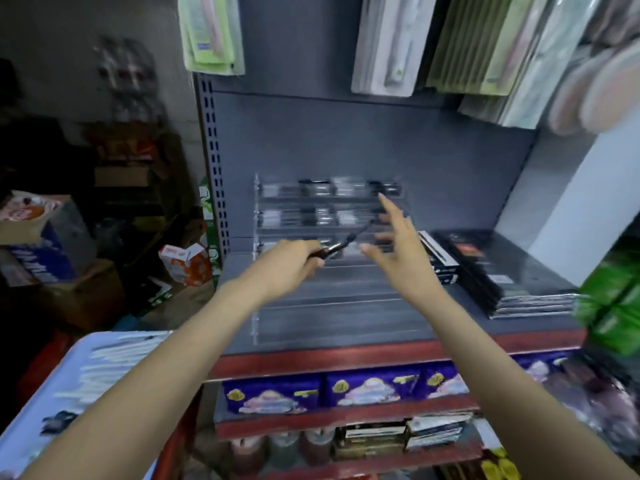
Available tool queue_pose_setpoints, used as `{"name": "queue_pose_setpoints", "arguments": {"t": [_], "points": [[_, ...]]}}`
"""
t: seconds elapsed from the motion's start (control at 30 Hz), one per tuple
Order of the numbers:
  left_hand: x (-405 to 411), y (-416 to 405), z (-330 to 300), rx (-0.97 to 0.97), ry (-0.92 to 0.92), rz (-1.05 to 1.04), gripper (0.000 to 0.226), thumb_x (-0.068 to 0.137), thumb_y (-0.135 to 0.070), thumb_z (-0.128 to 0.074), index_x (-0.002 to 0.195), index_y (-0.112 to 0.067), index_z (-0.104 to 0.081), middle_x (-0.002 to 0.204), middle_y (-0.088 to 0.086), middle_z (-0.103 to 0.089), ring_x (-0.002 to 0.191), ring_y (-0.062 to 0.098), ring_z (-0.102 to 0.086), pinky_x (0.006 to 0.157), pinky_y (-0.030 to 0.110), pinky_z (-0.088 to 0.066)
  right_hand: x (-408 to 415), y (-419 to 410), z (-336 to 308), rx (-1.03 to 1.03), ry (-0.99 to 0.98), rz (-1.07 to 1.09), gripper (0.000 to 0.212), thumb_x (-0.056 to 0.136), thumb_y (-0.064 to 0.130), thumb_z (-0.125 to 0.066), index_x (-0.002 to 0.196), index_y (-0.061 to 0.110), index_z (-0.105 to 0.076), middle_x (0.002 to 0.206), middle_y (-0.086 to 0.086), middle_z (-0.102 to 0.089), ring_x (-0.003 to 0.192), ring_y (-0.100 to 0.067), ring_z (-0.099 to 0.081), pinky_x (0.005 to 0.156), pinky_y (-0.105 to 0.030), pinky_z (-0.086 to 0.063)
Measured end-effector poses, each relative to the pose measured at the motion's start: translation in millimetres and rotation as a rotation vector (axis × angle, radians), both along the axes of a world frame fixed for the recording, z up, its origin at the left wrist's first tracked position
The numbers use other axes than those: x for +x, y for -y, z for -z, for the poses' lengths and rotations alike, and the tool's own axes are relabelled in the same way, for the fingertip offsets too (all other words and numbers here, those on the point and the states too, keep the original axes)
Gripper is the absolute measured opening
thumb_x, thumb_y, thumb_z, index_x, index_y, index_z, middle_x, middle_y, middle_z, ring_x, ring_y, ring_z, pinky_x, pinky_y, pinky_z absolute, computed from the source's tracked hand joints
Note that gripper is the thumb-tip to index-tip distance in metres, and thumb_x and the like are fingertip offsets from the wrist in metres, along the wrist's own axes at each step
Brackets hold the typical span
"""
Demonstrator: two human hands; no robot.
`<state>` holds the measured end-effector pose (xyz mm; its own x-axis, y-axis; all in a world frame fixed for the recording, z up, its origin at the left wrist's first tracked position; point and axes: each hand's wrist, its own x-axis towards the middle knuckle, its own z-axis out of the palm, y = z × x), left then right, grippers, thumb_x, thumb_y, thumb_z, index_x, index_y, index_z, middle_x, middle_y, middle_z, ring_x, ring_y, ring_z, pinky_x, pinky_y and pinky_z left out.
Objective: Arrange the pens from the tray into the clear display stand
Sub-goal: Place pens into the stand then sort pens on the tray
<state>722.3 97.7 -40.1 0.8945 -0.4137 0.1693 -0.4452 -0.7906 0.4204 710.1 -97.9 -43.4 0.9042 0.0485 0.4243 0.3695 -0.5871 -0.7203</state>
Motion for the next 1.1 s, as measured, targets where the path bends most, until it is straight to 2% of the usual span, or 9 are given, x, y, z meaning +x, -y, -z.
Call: {"name": "queue_pose_setpoints", "arguments": {"t": [0.1, 0.2, 0.37, 0.47, 0.57, 0.73, 0.87, 0.97, 1.1], "points": [[21, 34, -8, 0.010, 0.049, -0.026, 0.012, 0.096, -0.024, -0.047, 0.085, -0.024, -0.051, 0.068, -0.005, -0.051, 0.068, 0.019, -0.047, 0.057, 0.032, -0.031, 27, 41, -12, -0.194, 0.053, -0.052, 0.044, 0.088, 0.014, -0.063, 0.130, 0.022, -0.053, 0.118, -0.001, -0.051, 0.107, -0.021, -0.056, 0.096, -0.023, -0.041], [41, 52, -10, -0.069, 0.101, -0.038, 0.012, 0.095, -0.025, -0.051, 0.084, -0.021, -0.055, 0.066, -0.009, -0.050, 0.065, 0.015, -0.046, 0.051, 0.019, -0.027, 52, 66, -18, -0.335, 0.051, -0.042, 0.020, 0.087, 0.015, -0.064, 0.106, 0.014, -0.070, 0.106, -0.006, -0.062, 0.097, -0.017, -0.057, 0.076, -0.010, -0.030], [64, 60, -8, -0.182, 0.186, -0.189, 0.011, 0.093, -0.025, -0.055, 0.088, -0.020, -0.063, 0.071, -0.006, -0.049, 0.070, 0.017, -0.046, 0.058, 0.026, -0.032, 88, 83, -17, -0.382, 0.014, -0.021, 0.016, 0.087, 0.019, -0.065, 0.100, 0.015, -0.073, 0.104, -0.004, -0.067, 0.095, -0.017, -0.060, 0.074, -0.011, -0.032], [69, 53, -7, -0.174, 0.259, -0.324, 0.016, 0.092, -0.026, -0.057, 0.099, -0.017, -0.068, 0.073, -0.003, -0.048, 0.073, 0.020, -0.048, 0.064, 0.031, -0.033, 105, 89, -6, -0.423, -0.037, 0.057, 0.016, 0.088, 0.021, -0.063, 0.100, 0.016, -0.073, 0.107, -0.003, -0.069, 0.101, -0.020, -0.063, 0.084, -0.026, -0.047], [68, 49, -7, -0.184, 0.237, -0.319, 0.017, 0.092, -0.026, -0.057, 0.095, -0.015, -0.069, 0.068, -0.004, -0.048, 0.068, 0.018, -0.048, 0.058, 0.030, -0.032, 110, 91, 1, -0.463, -0.068, 0.109, 0.017, 0.091, 0.019, -0.060, 0.101, 0.016, -0.072, 0.108, -0.005, -0.069, 0.102, -0.024, -0.063, 0.084, -0.035, -0.052], [68, 45, -5, -0.180, 0.210, -0.313, 0.019, 0.091, -0.026, -0.058, 0.098, -0.013, -0.070, 0.076, 0.008, -0.059, 0.071, 0.023, -0.053, 0.066, 0.034, -0.041, 120, 86, 3, -0.718, -0.035, 0.154, 0.020, 0.093, 0.016, -0.054, 0.103, 0.017, -0.071, 0.107, -0.009, -0.067, 0.099, -0.029, -0.062, 0.077, -0.035, -0.050], [68, 47, -4, -0.185, 0.186, -0.288, 0.016, 0.091, -0.027, -0.057, 0.095, -0.017, -0.069, 0.072, 0.001, -0.051, 0.072, 0.021, -0.048, 0.061, 0.029, -0.035, 124, 81, 1, -0.915, -0.024, 0.174, 0.019, 0.088, 0.005, -0.055, 0.100, 0.013, -0.068, 0.102, -0.010, -0.066, 0.093, -0.031, -0.063, 0.070, -0.033, -0.047], [66, 49, -4, -0.200, 0.164, -0.267, 0.019, 0.092, -0.025, -0.057, 0.105, -0.020, -0.070, 0.070, -0.004, -0.045, 0.072, 0.018, -0.045, 0.058, 0.025, -0.031, 125, 78, 0, -0.963, -0.045, 0.169, 0.021, 0.085, -0.001, -0.055, 0.098, 0.010, -0.067, 0.101, -0.011, -0.065, 0.090, -0.032, -0.063, 0.065, -0.031, -0.043], [68, 47, -7, -0.186, 0.165, -0.256, 0.020, 0.092, -0.026, -0.057, 0.106, -0.020, -0.069, 0.070, -0.005, -0.044, 0.069, 0.014, -0.043, 0.058, 0.020, -0.031, 124, 79, -4, -0.949, -0.083, 0.125, 0.021, 0.086, 0.000, -0.055, 0.100, 0.011, -0.067, 0.102, -0.011, -0.066, 0.092, -0.032, -0.063, 0.072, -0.034, -0.048]]}}
